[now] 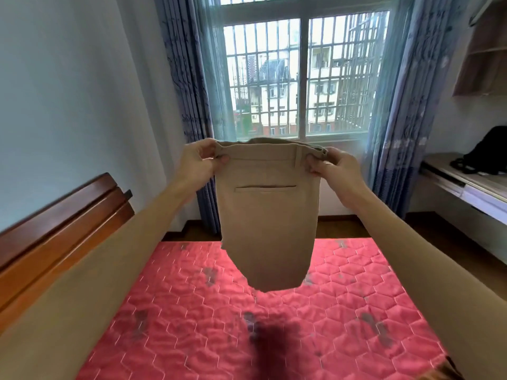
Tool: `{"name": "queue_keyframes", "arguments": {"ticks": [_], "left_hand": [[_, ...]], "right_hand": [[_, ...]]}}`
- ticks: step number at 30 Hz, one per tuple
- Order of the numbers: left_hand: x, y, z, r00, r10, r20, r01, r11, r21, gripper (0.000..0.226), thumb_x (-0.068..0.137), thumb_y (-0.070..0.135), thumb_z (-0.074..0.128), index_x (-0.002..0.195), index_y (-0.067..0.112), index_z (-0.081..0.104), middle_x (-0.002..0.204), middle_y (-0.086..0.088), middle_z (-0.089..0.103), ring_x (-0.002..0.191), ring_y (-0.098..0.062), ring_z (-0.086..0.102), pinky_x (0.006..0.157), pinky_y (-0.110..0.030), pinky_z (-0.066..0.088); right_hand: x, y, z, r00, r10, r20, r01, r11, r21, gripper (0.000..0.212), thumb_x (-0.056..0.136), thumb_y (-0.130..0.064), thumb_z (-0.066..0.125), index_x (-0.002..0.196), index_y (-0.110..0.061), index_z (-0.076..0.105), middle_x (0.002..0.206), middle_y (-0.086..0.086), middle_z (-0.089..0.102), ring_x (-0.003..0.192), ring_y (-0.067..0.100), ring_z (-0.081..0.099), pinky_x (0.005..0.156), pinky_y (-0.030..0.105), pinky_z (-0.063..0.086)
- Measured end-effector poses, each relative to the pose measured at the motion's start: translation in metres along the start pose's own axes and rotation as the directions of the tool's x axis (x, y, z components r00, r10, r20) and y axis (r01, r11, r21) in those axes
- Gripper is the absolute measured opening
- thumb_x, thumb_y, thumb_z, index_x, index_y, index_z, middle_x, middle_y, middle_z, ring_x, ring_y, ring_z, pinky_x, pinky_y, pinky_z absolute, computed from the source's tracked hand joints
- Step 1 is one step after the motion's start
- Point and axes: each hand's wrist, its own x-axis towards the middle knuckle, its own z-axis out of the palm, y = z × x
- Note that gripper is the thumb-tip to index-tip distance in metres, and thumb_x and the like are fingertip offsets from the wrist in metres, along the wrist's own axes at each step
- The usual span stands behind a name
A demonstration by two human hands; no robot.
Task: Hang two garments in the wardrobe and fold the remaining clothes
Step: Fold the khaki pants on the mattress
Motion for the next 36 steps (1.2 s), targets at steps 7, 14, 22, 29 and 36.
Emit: {"name": "queue_keyframes", "arguments": {"ticks": [7, 14, 22, 29, 36], "left_hand": [[-0.167, -0.086, 0.033, 0.962, -0.2, 0.185, 0.216, 0.974, -0.071, 0.03, 0.078, -0.021, 0.065, 0.091, 0.004, 0.072, 0.093, 0.009, 0.078, 0.09, -0.005, 0.071, 0.078, -0.021, 0.056], [-0.4, -0.188, 0.078, 0.727, -0.586, 0.357, 0.607, 0.792, 0.063, 0.061, 0.066, -0.032, 0.048, 0.088, 0.017, 0.078, 0.09, -0.005, 0.079, 0.088, -0.019, 0.074, 0.08, -0.032, 0.059], [-0.552, -0.233, 0.124, 0.372, -0.873, 0.315, 0.892, 0.429, 0.138, 0.048, 0.074, -0.028, 0.051, 0.089, 0.011, 0.075, 0.086, 0.009, 0.078, 0.082, 0.0, 0.07, 0.083, -0.023, 0.055], [-0.609, -0.325, 0.171, 0.262, -0.939, 0.221, 0.948, 0.294, 0.122, 0.036, 0.08, -0.018, 0.063, 0.09, 0.015, 0.075, 0.09, 0.007, 0.078, 0.088, -0.004, 0.071, 0.083, -0.023, 0.054], [-0.601, -0.479, 0.237, 0.362, -0.929, 0.078, 0.923, 0.369, 0.109, 0.027, 0.087, 0.002, 0.071, 0.092, 0.028, 0.069, 0.09, 0.009, 0.075, 0.087, -0.008, 0.071, 0.083, -0.022, 0.054]], "right_hand": [[-0.159, 0.086, -0.026, 0.969, 0.218, 0.115, -0.202, 0.97, -0.133, 0.016, 0.086, -0.006, 0.073, 0.089, -0.021, 0.07, 0.077, -0.011, 0.069, 0.075, 0.006, 0.062, 0.071, 0.023, 0.052], [-0.372, 0.202, -0.047, 0.757, 0.645, 0.101, -0.58, 0.735, -0.352, 0.026, 0.084, 0.004, 0.072, 0.085, -0.022, 0.073, 0.072, -0.01, 0.071, 0.07, 0.005, 0.061, 0.066, 0.024, 0.049], [-0.512, 0.27, -0.045, 0.474, 0.88, -0.015, -0.804, 0.426, -0.415, 0.015, 0.089, -0.008, 0.071, 0.086, -0.023, 0.072, 0.064, -0.019, 0.067, 0.056, -0.003, 0.052, 0.059, 0.02, 0.04], [-0.551, 0.374, -0.038, 0.374, 0.921, -0.112, -0.847, 0.291, -0.445, 0.01, 0.089, -0.021, 0.073, 0.089, -0.031, 0.071, 0.082, -0.022, 0.072, 0.078, 0.002, 0.063, 0.071, 0.021, 0.045], [-0.534, 0.538, -0.016, 0.39, 0.891, -0.23, -0.832, 0.234, -0.503, 0.015, 0.089, -0.032, 0.072, 0.096, -0.019, 0.069, 0.084, -0.006, 0.071, 0.073, 0.009, 0.061, 0.069, 0.025, 0.045]]}}
